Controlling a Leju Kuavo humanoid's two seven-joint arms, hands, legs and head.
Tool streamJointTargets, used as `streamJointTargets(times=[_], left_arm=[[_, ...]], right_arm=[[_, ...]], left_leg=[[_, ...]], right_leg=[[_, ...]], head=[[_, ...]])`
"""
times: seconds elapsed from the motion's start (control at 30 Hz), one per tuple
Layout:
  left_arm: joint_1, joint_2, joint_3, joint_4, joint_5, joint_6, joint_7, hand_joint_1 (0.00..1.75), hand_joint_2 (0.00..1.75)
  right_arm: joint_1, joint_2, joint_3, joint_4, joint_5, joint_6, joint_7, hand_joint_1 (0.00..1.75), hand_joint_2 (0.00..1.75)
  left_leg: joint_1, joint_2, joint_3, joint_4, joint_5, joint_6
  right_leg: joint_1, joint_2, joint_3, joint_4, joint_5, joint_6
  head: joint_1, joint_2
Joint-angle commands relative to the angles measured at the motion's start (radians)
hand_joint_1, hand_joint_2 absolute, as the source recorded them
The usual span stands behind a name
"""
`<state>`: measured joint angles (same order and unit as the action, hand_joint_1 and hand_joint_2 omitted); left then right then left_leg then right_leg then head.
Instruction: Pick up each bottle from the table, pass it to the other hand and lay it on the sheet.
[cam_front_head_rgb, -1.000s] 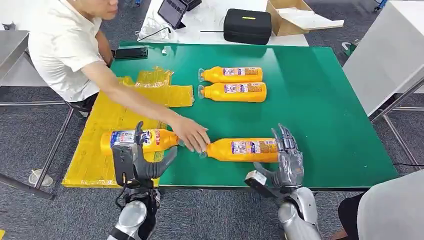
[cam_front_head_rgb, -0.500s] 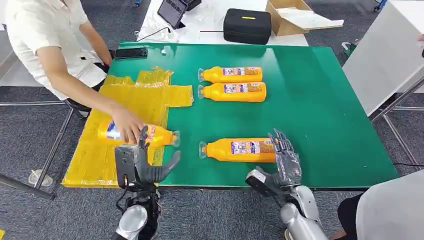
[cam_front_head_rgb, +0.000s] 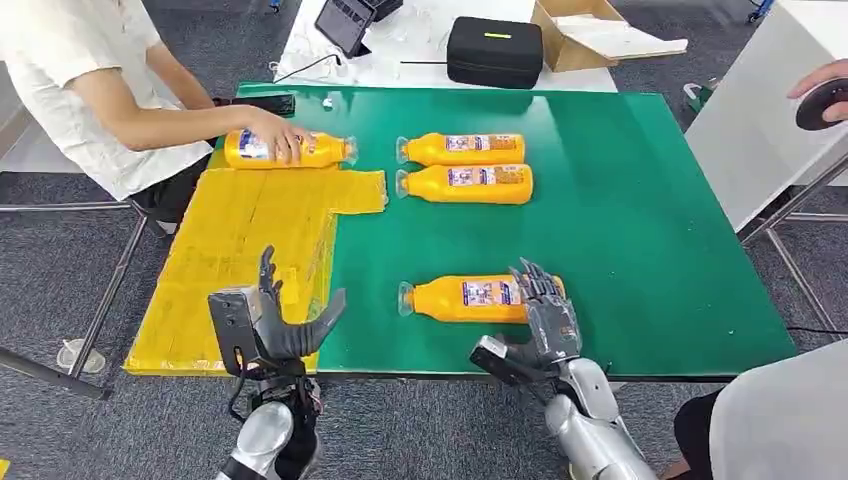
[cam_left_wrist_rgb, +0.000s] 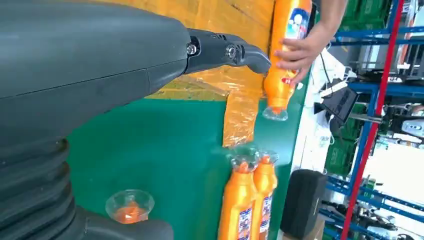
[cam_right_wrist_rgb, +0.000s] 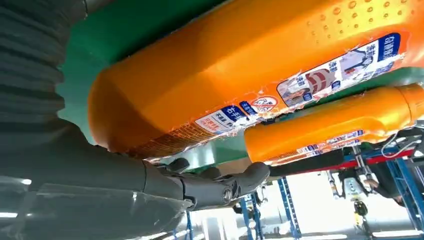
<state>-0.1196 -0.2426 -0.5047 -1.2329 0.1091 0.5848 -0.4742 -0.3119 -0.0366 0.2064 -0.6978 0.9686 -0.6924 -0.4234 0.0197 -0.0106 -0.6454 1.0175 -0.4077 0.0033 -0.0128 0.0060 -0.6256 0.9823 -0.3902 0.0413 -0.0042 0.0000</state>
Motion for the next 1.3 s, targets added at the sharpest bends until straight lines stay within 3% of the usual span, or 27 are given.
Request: streamJointTargets(times=[0.03, 0.33, 0.6, 0.77, 0.8, 0.83, 0.93, 1.13, 1.3], left_arm=[[-0.059, 0.009, 0.035, 0.076, 0.051, 0.002, 0.013, 0.00, 1.75], [-0.062, 0.023, 0.016, 0.080, 0.050, -0.002, 0.054, 0.00, 1.75], [-0.062, 0.023, 0.014, 0.078, 0.046, 0.000, 0.056, 0.00, 1.75], [-0.061, 0.017, 0.015, 0.067, 0.033, -0.009, 0.086, 0.00, 1.75], [-0.062, 0.015, 0.013, 0.068, 0.033, -0.015, 0.086, 0.00, 1.75], [-0.065, 0.014, 0.012, 0.074, 0.029, -0.017, 0.087, 0.00, 1.75], [-0.078, 0.009, 0.012, 0.084, 0.029, -0.029, 0.091, 0.00, 1.75], [-0.090, 0.012, -0.012, 0.106, -0.006, -0.039, 0.084, 0.00, 1.75], [-0.094, 0.006, -0.015, 0.119, -0.004, -0.056, 0.083, 0.00, 1.75]], right_arm=[[-0.119, 0.022, -0.006, 0.248, -0.024, 0.004, 0.005, 0.00, 1.75], [-0.156, 0.005, 0.057, 0.291, 0.102, -0.002, 0.188, 0.00, 1.75], [-0.154, 0.004, 0.064, 0.288, 0.113, -0.002, 0.200, 0.00, 1.75], [-0.149, -0.004, 0.070, 0.261, 0.128, 0.111, 0.265, 0.00, 1.75], [-0.147, -0.009, 0.071, 0.260, 0.128, 0.130, 0.263, 0.17, 1.75], [-0.151, -0.017, 0.077, 0.272, 0.125, 0.179, 0.257, 1.75, 1.75], [-0.155, -0.045, 0.081, 0.316, 0.105, 0.335, 0.261, 1.75, 1.75], [-0.158, -0.058, 0.081, 0.353, 0.072, 0.494, 0.236, 1.75, 1.75], [-0.146, -0.048, 0.057, 0.352, 0.020, 0.556, 0.190, 1.75, 1.75]], left_leg=[[0.000, 0.001, 0.004, -0.001, 0.000, 0.001], [-0.001, 0.001, 0.007, -0.001, 0.000, 0.001], [0.000, 0.000, 0.006, -0.001, 0.001, 0.001], [-0.001, 0.001, 0.010, -0.001, 0.000, 0.002], [0.000, 0.000, 0.007, -0.001, 0.001, 0.001], [-0.001, 0.000, 0.009, -0.001, 0.000, 0.002], [-0.001, -0.002, 0.011, -0.001, 0.001, 0.002], [0.001, -0.002, 0.021, 0.000, -0.002, 0.003], [0.001, -0.003, 0.030, -0.004, -0.005, 0.005]], right_leg=[[0.000, 0.000, 0.004, -0.001, 0.000, -0.001], [0.000, 0.000, 0.006, -0.001, 0.000, -0.001], [0.000, -0.001, 0.006, -0.001, 0.001, 0.000], [0.000, -0.001, 0.009, -0.001, 0.000, -0.001], [0.000, -0.001, 0.007, -0.001, 0.001, 0.000], [0.000, -0.002, 0.008, -0.001, 0.000, 0.000], [0.000, -0.004, 0.011, -0.002, 0.000, 0.000], [0.001, -0.002, 0.010, -0.004, -0.002, 0.000], [0.002, -0.004, 0.020, -0.009, -0.003, 0.002]], head=[[0.000, 0.000], [0.000, 0.000], [0.000, 0.000], [0.000, 0.000], [0.000, 0.000], [0.000, 0.000], [0.000, 0.000], [0.001, 0.000], [0.000, 0.000]])
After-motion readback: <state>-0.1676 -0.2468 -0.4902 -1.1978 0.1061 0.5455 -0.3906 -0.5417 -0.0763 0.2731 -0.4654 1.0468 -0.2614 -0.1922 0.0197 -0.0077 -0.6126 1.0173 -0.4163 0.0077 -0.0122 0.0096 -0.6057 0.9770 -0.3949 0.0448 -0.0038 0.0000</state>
